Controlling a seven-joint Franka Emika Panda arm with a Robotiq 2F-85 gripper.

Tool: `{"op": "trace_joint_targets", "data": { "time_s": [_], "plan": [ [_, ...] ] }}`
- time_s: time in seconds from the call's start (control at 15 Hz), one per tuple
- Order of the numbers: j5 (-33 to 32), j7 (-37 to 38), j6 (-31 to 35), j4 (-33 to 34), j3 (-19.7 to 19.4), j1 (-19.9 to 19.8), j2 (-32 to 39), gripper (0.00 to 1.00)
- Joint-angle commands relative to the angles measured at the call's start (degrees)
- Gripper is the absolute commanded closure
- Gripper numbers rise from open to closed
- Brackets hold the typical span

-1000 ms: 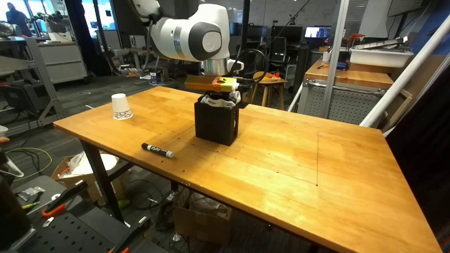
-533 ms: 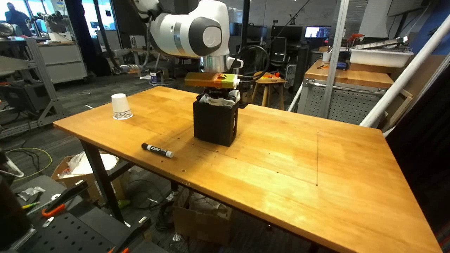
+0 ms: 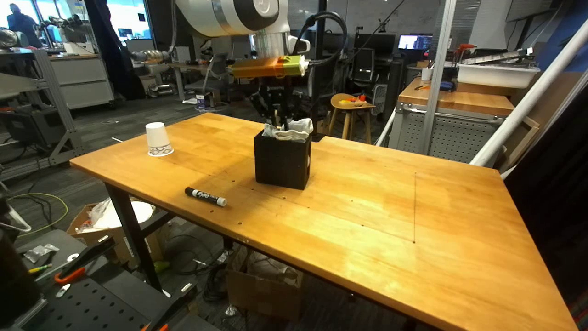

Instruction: Pick up the white towel from the table and put it in the black basket.

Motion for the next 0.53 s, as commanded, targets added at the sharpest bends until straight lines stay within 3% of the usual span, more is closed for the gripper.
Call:
{"op": "trace_joint_targets", "data": {
  "time_s": [0.0, 0.13, 0.27, 0.47],
  "plan": [
    [-2.89, 1.92, -1.89, -1.23, -0.77, 1.24, -5.57, 0.61],
    [-4.03, 2.50, -2.17, -1.12, -0.83, 1.38, -7.26, 0.81],
    [-5.41, 3.12, -2.46, -0.83, -0.78, 1.52, -8.21, 0.92],
    [-6.52, 3.34, -2.15, 0.18, -0.58, 1.81, -8.19, 1.00]
  ]
}}
